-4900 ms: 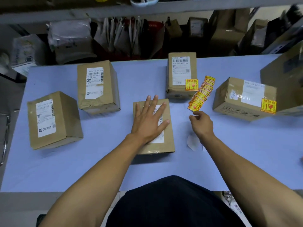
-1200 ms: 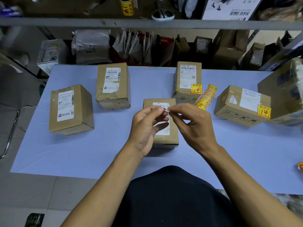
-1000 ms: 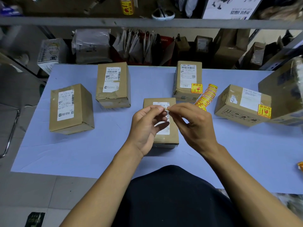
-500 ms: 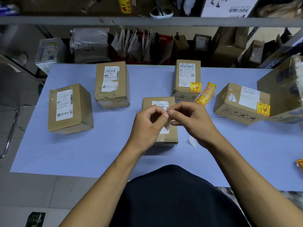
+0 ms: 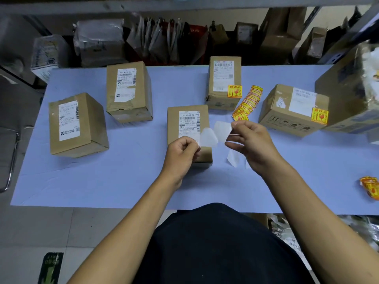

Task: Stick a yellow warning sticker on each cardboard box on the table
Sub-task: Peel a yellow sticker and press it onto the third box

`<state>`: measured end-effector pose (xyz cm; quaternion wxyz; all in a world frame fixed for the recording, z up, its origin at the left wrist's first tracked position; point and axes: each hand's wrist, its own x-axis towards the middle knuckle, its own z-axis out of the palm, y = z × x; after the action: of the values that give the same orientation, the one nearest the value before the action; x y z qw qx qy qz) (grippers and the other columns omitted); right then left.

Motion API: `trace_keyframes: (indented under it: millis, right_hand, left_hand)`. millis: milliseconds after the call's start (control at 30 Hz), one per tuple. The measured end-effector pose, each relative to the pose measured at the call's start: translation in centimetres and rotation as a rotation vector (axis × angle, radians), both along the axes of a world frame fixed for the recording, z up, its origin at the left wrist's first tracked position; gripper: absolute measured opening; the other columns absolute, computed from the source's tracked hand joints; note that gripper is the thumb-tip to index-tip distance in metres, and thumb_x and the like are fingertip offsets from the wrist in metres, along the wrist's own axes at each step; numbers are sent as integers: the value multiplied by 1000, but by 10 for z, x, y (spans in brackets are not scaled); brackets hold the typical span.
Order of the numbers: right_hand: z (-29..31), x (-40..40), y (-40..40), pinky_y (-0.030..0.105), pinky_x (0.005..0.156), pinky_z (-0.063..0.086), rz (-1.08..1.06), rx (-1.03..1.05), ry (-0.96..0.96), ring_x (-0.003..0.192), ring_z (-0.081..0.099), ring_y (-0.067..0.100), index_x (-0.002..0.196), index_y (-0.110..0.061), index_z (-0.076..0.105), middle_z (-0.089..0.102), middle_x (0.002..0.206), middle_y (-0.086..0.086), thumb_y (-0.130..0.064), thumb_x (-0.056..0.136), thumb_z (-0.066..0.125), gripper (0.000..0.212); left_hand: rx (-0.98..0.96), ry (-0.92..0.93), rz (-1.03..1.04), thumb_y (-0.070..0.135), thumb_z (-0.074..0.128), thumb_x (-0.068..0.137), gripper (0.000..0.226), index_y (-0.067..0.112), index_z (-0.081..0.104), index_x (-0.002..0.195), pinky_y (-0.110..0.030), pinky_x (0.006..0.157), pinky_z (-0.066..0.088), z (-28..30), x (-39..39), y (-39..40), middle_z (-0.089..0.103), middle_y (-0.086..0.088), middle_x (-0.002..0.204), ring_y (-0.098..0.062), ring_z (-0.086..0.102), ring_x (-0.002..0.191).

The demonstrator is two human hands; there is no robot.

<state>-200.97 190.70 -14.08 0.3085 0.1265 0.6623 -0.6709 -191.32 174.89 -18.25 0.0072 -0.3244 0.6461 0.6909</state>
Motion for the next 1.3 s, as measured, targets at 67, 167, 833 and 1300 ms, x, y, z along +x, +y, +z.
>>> trace_keyframes:
  millis: [67,167,833,1300]
  right_hand:
    - [-2,-4,15,27,69,59,-84,-13,-25,70,66,14,91,-11,65,63,79,4,-16,99,57,13]
    - [-6,-9,37,24,64,58,-159,-13,-39,66,66,12,92,-10,66,64,81,6,-15,98,58,12]
    - [-36,-18,83,24,62,56,-2,104,13,71,64,15,84,-13,70,67,79,3,-17,95,60,16]
    - [-40,9,74,27,68,59,60,80,39,78,67,16,97,-16,71,72,89,0,-20,94,62,10]
  left_hand:
    - [-42,-63,-45,5,54,86,27,17,60,63,-26,66,50,-11,2,9,61,5,61,-9,56,61]
    - [-104,-172,-168,11,55,85,21,17,61,65,-29,66,48,-26,-2,34,65,4,62,-12,60,62]
    - [-897,149,-197,10,68,83,16,10,62,98,-17,70,38,-20,-18,102,55,3,92,-10,50,77]
    - [-1217,298,-184,12,68,81,3,14,68,79,-35,67,44,-12,-19,110,65,0,81,-25,58,76]
